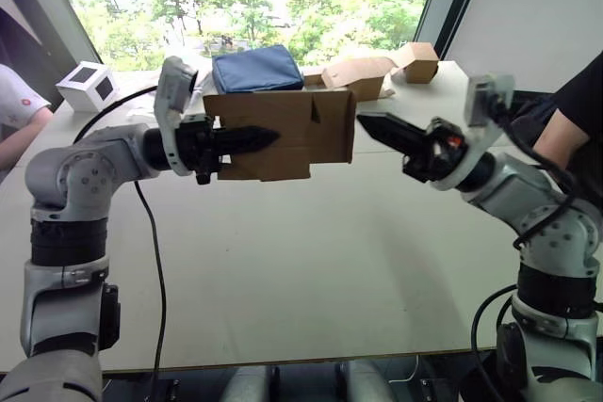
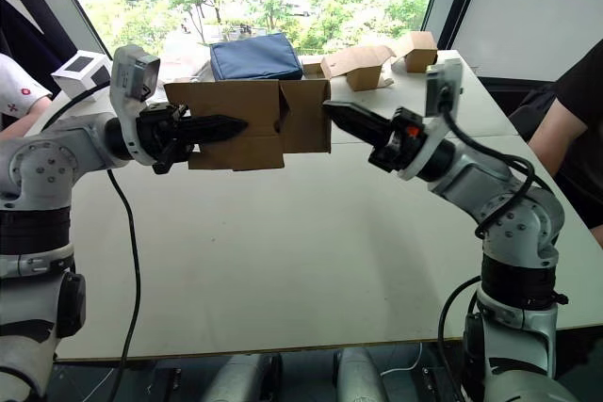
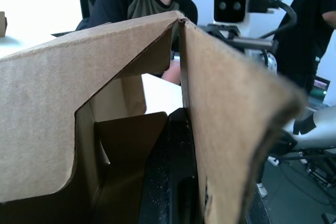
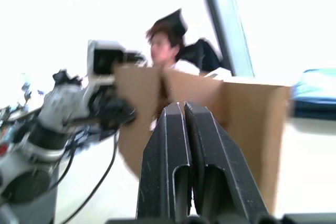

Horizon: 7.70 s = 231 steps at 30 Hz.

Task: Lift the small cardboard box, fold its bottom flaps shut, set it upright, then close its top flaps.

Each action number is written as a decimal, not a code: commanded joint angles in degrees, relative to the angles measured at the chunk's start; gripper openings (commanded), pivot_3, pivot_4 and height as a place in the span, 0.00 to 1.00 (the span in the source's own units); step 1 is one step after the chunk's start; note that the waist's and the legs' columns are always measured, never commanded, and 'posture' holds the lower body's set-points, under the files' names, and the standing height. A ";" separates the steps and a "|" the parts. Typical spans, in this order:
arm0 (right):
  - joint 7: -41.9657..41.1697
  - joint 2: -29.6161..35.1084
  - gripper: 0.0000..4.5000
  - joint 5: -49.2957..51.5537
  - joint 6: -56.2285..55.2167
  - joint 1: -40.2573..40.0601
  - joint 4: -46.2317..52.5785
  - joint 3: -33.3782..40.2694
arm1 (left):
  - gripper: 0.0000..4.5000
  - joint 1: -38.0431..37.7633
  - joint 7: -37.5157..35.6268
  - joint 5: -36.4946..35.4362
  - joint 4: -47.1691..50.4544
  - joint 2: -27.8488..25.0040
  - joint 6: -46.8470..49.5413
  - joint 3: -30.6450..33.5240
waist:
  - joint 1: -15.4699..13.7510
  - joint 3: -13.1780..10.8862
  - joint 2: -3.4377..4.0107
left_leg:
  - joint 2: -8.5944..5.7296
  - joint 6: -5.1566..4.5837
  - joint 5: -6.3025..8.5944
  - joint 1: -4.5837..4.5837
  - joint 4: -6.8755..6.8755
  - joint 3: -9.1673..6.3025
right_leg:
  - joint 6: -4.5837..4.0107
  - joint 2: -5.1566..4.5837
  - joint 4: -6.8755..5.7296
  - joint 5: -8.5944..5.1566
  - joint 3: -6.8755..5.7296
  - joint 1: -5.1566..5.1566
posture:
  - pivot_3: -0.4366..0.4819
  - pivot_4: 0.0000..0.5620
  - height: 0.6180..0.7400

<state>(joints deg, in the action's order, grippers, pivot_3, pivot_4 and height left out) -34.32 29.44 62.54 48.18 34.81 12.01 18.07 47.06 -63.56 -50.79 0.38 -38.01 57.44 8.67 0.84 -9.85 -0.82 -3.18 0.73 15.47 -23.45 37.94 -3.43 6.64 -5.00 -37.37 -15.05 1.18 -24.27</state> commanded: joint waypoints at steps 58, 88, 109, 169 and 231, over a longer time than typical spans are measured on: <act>9.06 -33.01 0.34 7.62 -8.59 -4.54 -5.10 -5.23 | 0.00 1.91 2.96 -2.52 -1.50 1.50 -0.66 2.43 | 0.31 -0.02 0.05 | -0.01 0.03 -0.02 0.00 -0.03 0.00 | 0.00 0.03 -0.08 0.00 0.04 -0.10 | 0.48 0.27 1.00; 13.33 -38.09 0.34 11.16 -9.70 -7.12 0.26 -9.71 | 0.00 3.34 4.53 -0.07 -3.49 6.16 -3.82 1.49 | 0.29 -0.02 0.06 | -0.01 0.03 -0.02 0.00 -0.03 -0.01 | 0.00 0.03 -0.08 0.00 0.04 -0.11 | 0.48 0.27 1.00; 15.75 -32.92 0.01 13.23 -10.18 -7.86 0.13 -8.04 | 0.00 3.00 4.65 -2.13 -2.47 5.06 -2.84 2.68 | 0.31 -0.02 0.06 | -0.01 0.03 -0.02 0.00 -0.04 0.00 | 0.00 0.03 -0.08 0.00 0.04 -0.11 | 0.48 0.27 1.00; -4.91 9.97 0.00 -23.74 -9.68 -28.39 18.52 -15.16 | 0.49 34.88 -28.87 41.69 -7.04 2.01 1.71 -59.32 | -0.17 -0.19 -0.08 | 0.09 -0.19 0.10 -0.06 0.20 -0.05 | 0.10 0.30 0.04 -0.08 0.11 0.16 | 0.48 0.27 1.00; -29.59 -0.46 0.00 -46.67 -29.04 5.42 -18.58 -29.19 | 0.01 -18.50 8.28 22.22 4.12 4.45 -20.10 -7.76 | -0.09 -0.07 -0.04 | -0.04 0.04 0.00 0.04 0.14 -0.02 | 0.04 0.01 -0.06 -0.02 0.06 0.06 | 0.48 0.27 1.00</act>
<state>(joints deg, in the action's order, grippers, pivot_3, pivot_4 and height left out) -63.48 28.25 13.34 18.45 39.46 -9.90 -14.25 26.98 -54.78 -26.56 4.20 -32.52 37.25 -2.47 0.76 -9.92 -0.87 -3.21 0.77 15.46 -23.43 38.08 -3.46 6.68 -4.99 -37.44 -15.06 1.24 -24.23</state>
